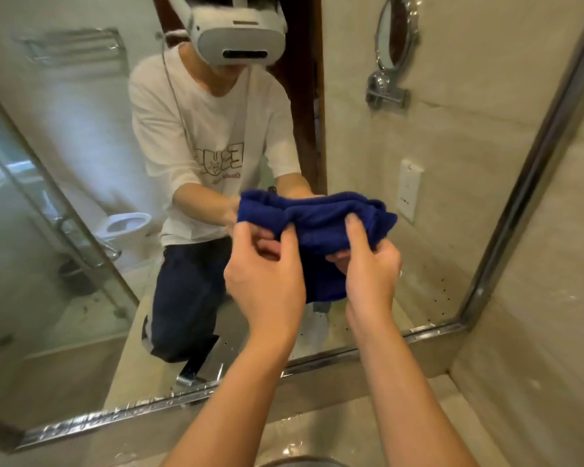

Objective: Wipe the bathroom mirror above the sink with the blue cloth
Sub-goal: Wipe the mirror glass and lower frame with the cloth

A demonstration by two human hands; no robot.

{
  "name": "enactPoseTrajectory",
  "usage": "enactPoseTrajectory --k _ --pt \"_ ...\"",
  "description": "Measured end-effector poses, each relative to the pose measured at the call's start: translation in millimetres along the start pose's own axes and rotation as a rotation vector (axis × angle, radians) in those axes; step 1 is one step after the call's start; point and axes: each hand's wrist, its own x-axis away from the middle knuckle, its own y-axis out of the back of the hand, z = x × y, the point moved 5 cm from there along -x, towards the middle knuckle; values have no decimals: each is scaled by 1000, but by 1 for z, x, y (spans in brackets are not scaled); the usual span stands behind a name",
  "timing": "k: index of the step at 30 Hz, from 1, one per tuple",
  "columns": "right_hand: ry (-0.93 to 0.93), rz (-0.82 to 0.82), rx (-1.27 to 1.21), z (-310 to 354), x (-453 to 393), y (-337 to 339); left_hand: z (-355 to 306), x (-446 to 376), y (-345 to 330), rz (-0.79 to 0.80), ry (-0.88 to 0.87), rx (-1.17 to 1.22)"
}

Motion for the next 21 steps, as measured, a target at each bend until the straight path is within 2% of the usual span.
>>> enactPoseTrajectory --k 6,8,11,15,17,19,21 --pt "86 -130 -3 -3 1 3 -6 0 -10 82 -233 -149" --pt "120 -162 38 -15 9 0 8 2 -3 110 -238 -169" --pt "151 -119 185 -46 30 -12 46 12 25 79 -98 -166" --pt "89 101 356 -86 62 -34 92 26 67 -45 174 -150" --pt "44 168 349 -84 66 -36 96 27 70 -91 256 -153" --pt "34 204 286 -68 58 -34 88 25 64 -132 280 -139" --pt "89 197 217 -39 40 -29 61 16 49 -116 182 -95"
